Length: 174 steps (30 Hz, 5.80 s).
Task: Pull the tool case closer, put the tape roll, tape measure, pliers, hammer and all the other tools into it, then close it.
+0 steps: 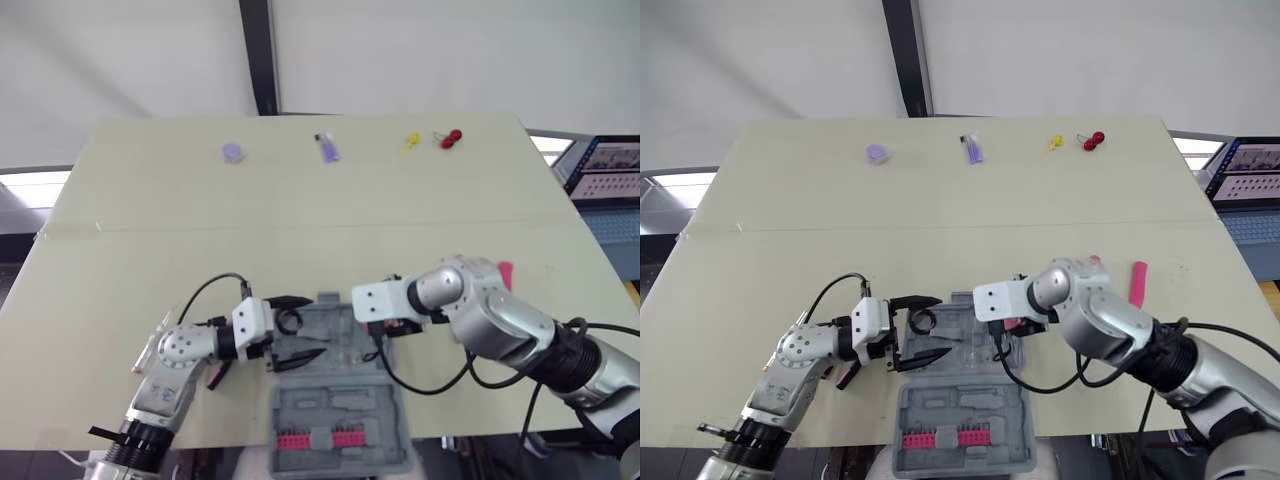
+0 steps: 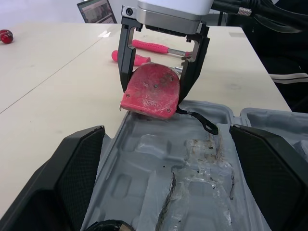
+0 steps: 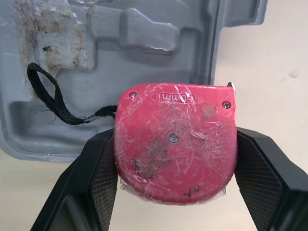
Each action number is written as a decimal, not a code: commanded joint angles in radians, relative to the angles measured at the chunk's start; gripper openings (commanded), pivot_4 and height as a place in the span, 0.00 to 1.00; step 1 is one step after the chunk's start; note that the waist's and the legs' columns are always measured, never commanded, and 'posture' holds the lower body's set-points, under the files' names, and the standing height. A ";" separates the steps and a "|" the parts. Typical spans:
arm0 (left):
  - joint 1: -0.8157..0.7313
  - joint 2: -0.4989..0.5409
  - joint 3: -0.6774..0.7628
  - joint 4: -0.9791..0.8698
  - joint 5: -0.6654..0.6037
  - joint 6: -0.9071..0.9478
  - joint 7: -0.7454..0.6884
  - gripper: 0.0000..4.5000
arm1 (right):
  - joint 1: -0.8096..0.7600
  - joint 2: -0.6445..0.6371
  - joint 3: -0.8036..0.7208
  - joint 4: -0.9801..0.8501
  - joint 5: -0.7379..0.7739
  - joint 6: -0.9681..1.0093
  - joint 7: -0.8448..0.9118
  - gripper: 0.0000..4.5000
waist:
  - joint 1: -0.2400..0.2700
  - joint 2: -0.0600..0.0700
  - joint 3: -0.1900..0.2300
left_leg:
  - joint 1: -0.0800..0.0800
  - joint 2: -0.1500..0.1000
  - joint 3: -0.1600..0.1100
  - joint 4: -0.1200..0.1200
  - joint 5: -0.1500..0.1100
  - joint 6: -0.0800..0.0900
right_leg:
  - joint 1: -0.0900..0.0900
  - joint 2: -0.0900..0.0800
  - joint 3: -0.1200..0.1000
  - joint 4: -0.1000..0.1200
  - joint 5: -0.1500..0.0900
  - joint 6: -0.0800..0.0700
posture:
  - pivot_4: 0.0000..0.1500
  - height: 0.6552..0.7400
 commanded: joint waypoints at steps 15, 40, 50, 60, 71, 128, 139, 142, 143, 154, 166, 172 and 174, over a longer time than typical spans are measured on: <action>-0.012 0.005 -0.006 -0.029 -0.007 -0.004 -0.005 1.00 | 0.018 0.052 -0.014 -0.017 -0.063 -0.051 0.044 0.65 | -0.011 0.000 0.000 | 0.000 0.000 0.000 0.000 0.000 0.000 | 0.000 0.000 0.000 0.000 0.000 0.000 | 1.00 1.00; -0.015 0.009 -0.010 -0.031 -0.002 0.001 -0.008 1.00 | 0.045 0.097 -0.033 0.044 -0.122 -0.116 0.023 0.65 | -0.018 0.000 0.000 | 0.000 0.000 -0.001 -0.001 0.000 0.000 | 0.000 0.000 -0.001 0.000 0.000 0.000 | 1.00 1.00; -0.012 0.011 -0.010 -0.037 -0.002 0.007 -0.008 1.00 | 0.048 0.117 -0.038 0.046 -0.135 -0.115 0.024 0.65 | -0.018 0.000 0.000 | 0.000 0.000 -0.001 -0.001 0.000 0.000 | 0.000 0.000 -0.001 0.000 0.000 0.000 | 1.00 1.00; -0.010 0.011 -0.012 -0.036 -0.001 0.009 -0.011 1.00 | 0.049 0.124 -0.045 0.048 -0.144 -0.111 0.023 0.76 | -0.018 0.000 0.000 | 0.000 0.000 -0.001 -0.001 0.000 0.000 | 0.000 0.000 -0.001 0.000 0.000 0.000 | 1.00 1.00; -0.011 0.004 -0.029 -0.027 0.002 0.001 -0.011 1.00 | 0.091 0.088 -0.132 -0.101 -0.061 -0.044 0.098 0.99 | -0.017 0.000 0.000 | 0.000 0.000 -0.001 -0.001 0.000 0.000 | 0.000 0.000 -0.001 0.000 0.000 0.000 | 1.00 1.00; -0.068 0.051 -0.019 0.002 -0.012 0.028 -0.028 1.00 | 0.468 0.313 -0.469 0.973 0.317 -0.886 -0.068 0.37 | -0.018 -0.016 -0.037 | 0.029 0.001 -0.005 -0.017 0.000 0.000 | 0.031 0.003 -0.002 -0.013 0.000 0.000 | 1.00 1.00; -0.052 0.071 -0.007 -0.032 -0.013 0.050 -0.022 1.00 | 0.473 0.297 -0.554 0.833 0.404 -0.895 -0.048 0.37 | -0.017 -0.012 -0.048 | 0.032 0.001 -0.008 -0.019 -0.001 -0.002 | 0.038 0.005 -0.002 -0.019 0.000 0.000 | 1.00 1.00; -0.029 0.099 0.018 -0.071 -0.036 0.099 -0.018 1.00 | 0.495 0.237 -0.623 0.583 0.513 -0.758 -0.020 0.37 | -0.009 0.007 -0.035 | 0.025 -0.001 -0.010 -0.017 -0.002 -0.003 | 0.035 0.005 0.001 -0.021 0.000 0.000 | 1.00 1.00; -0.019 0.111 0.030 -0.085 -0.044 0.121 -0.014 1.00 | 0.501 0.209 -0.656 0.485 0.566 -0.683 -0.021 0.37 | -0.004 0.010 -0.030 | 0.024 -0.001 -0.012 -0.016 -0.002 -0.003 | 0.034 0.004 0.001 -0.021 0.000 0.000 | 1.00 1.00; 0.118 0.283 0.439 -0.095 -0.138 0.327 0.119 1.00 | 0.819 -0.012 -1.147 0.261 0.791 -0.388 -0.117 0.78 | 0.022 0.000 -0.004 | 0.008 -0.001 -0.012 -0.010 -0.002 -0.003 | 0.018 0.004 0.001 -0.014 0.000 0.000 | 1.00 1.00; 0.324 0.348 0.869 0.218 -0.106 0.309 0.259 1.00 | 0.883 -0.021 -1.445 0.797 0.735 -0.616 -0.243 1.00 | 0.006 0.000 -0.001 | 0.011 -0.001 -0.007 -0.016 -0.001 -0.004 | 0.016 0.004 0.003 -0.016 0.000 0.001 | 1.00 1.00; 0.331 0.314 0.870 0.307 -0.088 0.248 0.318 1.00 | 0.856 -0.012 -1.427 0.963 0.710 -0.734 -0.246 1.00 | 0.005 0.000 -0.001 | 0.011 0.000 -0.006 -0.016 -0.001 -0.004 | 0.015 0.004 0.004 -0.015 0.000 0.001 | 1.00 1.00; 0.327 0.313 0.865 0.314 -0.089 0.240 0.326 1.00 | 0.853 -0.013 -1.421 0.975 0.712 -0.748 -0.241 1.00 | 0.005 0.000 -0.001 | 0.011 0.000 -0.006 -0.016 -0.001 -0.004 | 0.015 0.004 0.004 -0.015 0.000 0.001 | 1.00 1.00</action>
